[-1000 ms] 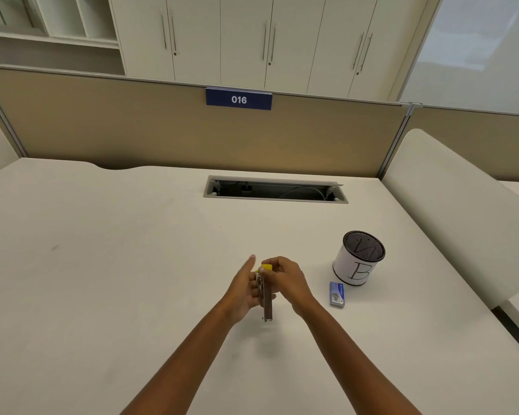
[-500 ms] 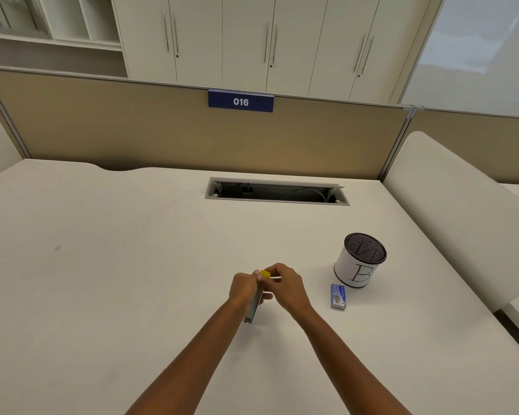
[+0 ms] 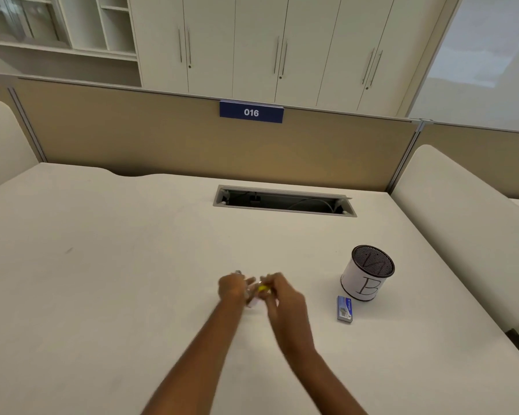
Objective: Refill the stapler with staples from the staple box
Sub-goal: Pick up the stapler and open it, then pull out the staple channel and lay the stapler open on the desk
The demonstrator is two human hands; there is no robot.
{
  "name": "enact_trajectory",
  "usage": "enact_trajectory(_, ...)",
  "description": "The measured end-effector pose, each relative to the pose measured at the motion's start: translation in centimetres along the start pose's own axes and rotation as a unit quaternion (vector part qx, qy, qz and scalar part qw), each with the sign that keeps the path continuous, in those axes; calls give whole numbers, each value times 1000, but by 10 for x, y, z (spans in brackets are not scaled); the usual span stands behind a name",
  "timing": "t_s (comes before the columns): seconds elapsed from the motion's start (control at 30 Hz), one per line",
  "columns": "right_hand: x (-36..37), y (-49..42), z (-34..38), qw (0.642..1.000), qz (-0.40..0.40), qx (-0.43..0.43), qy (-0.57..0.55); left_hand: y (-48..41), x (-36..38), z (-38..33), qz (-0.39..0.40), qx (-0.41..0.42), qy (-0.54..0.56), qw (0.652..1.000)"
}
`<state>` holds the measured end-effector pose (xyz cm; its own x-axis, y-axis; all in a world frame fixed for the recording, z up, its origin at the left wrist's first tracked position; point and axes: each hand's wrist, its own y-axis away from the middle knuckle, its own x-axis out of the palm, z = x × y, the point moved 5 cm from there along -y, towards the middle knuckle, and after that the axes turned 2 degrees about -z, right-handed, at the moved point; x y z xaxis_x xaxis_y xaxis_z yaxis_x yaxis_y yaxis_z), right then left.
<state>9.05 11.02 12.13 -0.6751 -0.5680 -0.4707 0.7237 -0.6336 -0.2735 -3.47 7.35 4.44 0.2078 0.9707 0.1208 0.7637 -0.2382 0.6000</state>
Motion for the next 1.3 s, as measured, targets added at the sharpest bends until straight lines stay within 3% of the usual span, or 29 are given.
enact_trajectory(0.07, 9, 19, -4, 1000, 29, 5, 6, -10, -12, -17, 10, -16, 103, 994)
enact_trajectory(0.13, 9, 26, -16, 999, 33, 13, 18, -9, -15, -31, 15, -6, 138, 990)
enact_trajectory(0.27, -10, 26, -38, 999, 18, 39, 9, -5, -10, -32, 82, -39, 164, 982)
enact_trajectory(0.4, -26, 20, -66, 991, -16, 128, -35, -2, -9, -17, 102, -75, 195, 973)
enact_trajectory(0.53, -28, 19, -83, 985, 8, 166, -39, 0, -3, -11, 125, -72, 227, 963)
enact_trajectory(0.83, -21, 21, -89, 975, 115, 189, -6, -1, -2, -4, 164, -47, 177, 969)
enact_trajectory(1.13, -16, -10, -78, 977, 94, 191, -33, -1, -11, 3, 139, -55, 159, 976)
enact_trajectory(1.3, -11, -28, -62, 986, 105, 131, -2, 9, -7, -2, 135, -43, 141, 980)
